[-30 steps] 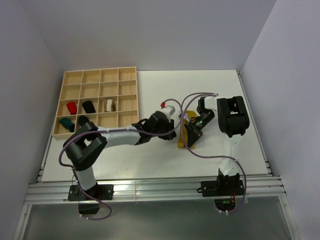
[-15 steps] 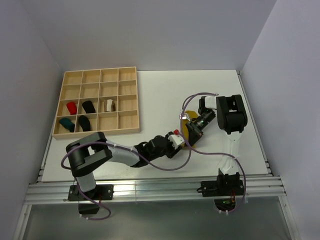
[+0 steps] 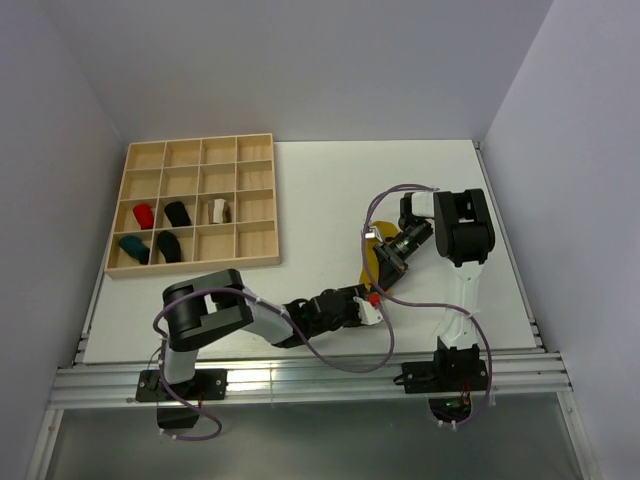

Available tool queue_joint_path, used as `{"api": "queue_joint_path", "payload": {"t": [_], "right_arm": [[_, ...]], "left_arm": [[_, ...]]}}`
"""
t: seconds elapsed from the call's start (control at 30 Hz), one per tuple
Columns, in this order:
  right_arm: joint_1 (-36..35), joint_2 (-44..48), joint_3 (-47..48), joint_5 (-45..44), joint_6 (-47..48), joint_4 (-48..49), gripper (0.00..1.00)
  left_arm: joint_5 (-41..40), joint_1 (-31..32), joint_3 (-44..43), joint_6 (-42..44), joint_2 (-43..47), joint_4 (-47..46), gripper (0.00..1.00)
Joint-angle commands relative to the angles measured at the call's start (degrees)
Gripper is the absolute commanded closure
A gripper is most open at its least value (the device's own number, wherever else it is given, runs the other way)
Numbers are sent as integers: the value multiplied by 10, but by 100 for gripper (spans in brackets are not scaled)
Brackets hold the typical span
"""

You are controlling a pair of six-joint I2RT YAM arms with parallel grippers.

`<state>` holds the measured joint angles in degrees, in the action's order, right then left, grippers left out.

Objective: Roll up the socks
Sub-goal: Roll the sock at the center of the board.

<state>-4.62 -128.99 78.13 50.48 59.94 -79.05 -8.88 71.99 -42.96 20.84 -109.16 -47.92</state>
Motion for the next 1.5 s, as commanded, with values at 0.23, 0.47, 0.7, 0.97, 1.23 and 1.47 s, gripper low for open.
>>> {"api": "queue_joint_path", "payload": {"t": [0.23, 0.47, 0.7, 0.97, 1.23, 1.47], "right_arm": [[6, -21, 24, -14, 27, -31, 73], [7, -22, 26, -15, 29, -35, 73], [6, -22, 26, -13, 28, -34, 74], [14, 10, 8, -12, 11, -7, 71], [33, 101, -11, -5, -52, 73, 53], [76, 135, -1, 11, -108, 125, 49]], "left_arm": [[0, 6, -48, 103, -58, -69, 47], [46, -3, -74, 98, -64, -8, 49], [84, -12, -103, 79, -67, 96, 63], [112, -19, -164, -8, -73, 254, 93], [188, -59, -229, -168, -86, 394, 100], [290, -122, -266, -329, -89, 477, 100]]}}
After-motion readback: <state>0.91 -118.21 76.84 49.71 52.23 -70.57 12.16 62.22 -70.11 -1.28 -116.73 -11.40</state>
